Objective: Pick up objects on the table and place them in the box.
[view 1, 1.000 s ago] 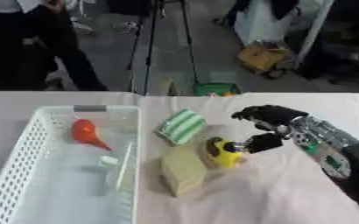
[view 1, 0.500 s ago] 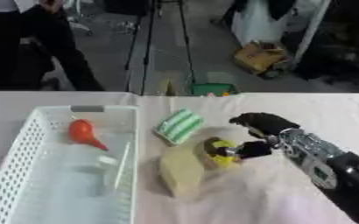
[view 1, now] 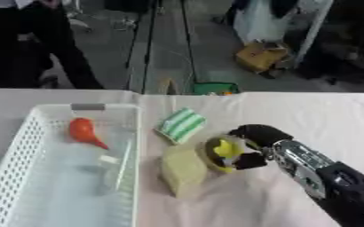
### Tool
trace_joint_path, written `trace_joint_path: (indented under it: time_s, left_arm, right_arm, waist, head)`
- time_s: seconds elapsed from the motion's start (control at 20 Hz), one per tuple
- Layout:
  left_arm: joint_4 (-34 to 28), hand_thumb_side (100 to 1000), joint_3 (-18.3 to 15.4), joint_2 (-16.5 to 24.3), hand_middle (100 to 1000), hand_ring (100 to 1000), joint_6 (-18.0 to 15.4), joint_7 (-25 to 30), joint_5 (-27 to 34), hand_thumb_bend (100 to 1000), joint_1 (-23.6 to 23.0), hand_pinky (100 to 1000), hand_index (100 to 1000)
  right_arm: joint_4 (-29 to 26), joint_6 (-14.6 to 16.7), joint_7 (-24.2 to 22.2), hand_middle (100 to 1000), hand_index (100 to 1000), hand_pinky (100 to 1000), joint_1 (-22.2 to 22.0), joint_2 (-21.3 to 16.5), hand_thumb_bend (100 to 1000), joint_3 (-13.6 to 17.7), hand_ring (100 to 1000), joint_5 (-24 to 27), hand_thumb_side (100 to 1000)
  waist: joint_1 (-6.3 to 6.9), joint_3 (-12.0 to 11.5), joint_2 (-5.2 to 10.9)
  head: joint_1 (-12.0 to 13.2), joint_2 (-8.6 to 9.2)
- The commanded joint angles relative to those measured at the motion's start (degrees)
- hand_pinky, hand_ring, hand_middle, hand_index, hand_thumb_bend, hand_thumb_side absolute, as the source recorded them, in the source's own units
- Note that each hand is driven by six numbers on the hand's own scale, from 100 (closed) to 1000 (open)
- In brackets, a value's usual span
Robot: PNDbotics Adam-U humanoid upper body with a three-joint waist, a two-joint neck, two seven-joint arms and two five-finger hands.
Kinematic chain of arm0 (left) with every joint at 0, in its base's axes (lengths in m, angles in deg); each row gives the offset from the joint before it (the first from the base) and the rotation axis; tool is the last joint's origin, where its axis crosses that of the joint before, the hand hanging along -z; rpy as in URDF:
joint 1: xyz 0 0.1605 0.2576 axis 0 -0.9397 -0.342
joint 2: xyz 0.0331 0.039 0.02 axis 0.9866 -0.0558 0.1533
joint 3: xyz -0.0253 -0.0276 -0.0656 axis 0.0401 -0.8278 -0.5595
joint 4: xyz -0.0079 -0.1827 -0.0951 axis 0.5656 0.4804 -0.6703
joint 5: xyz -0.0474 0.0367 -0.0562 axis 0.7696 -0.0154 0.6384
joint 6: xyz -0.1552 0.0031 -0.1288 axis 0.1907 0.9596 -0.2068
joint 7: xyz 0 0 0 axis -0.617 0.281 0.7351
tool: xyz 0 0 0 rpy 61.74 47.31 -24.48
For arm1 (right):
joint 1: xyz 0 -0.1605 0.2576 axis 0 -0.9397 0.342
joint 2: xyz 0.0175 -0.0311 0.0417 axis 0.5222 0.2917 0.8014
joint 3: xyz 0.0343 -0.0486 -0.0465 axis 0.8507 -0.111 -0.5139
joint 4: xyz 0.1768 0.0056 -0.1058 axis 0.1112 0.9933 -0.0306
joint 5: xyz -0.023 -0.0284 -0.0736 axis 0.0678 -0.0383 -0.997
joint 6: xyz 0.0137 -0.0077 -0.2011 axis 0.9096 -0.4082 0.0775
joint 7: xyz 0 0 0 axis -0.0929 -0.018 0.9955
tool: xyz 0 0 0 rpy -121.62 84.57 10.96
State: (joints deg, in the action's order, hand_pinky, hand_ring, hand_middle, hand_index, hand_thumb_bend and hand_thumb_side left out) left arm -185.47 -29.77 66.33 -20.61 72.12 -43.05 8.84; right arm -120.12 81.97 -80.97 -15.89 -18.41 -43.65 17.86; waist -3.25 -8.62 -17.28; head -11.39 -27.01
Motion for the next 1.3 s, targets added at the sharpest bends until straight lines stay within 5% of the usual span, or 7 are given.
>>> trace_joint_path:
  time_s: [0.05,0.95,1.3]
  left_arm:
    - [-0.8,1000,0.2,0.2,1000,934,0.2,0.1,0.2,105,0.6,960,934]
    - [-0.8,1000,0.3,0.4,1000,935,0.7,0.0,0.5,106,0.6,960,933]
    - [-0.8,1000,0.3,0.6,1000,935,0.9,-0.1,0.6,107,0.4,960,933]
  right_arm:
    - [1.1,0.1,0.9,841,970,890,1.0,-0.3,648,0.3,932,-2.1,1000]
    - [1.3,2.2,0.5,785,924,886,1.8,0.2,595,-0.2,925,-3.4,1000]
    - [0.3,3.4,-1.7,699,882,896,2.0,-0.7,563,-0.7,932,-3.3,1000]
  waist:
    - [0.04,0.0,1.36]
    - [-0.32,0.5,2.12]
    - [-0.40,1.2,2.70]
  head:
    - [0.1,-0.15]
    - [0.3,-0.42]
    - [0.3,-0.75]
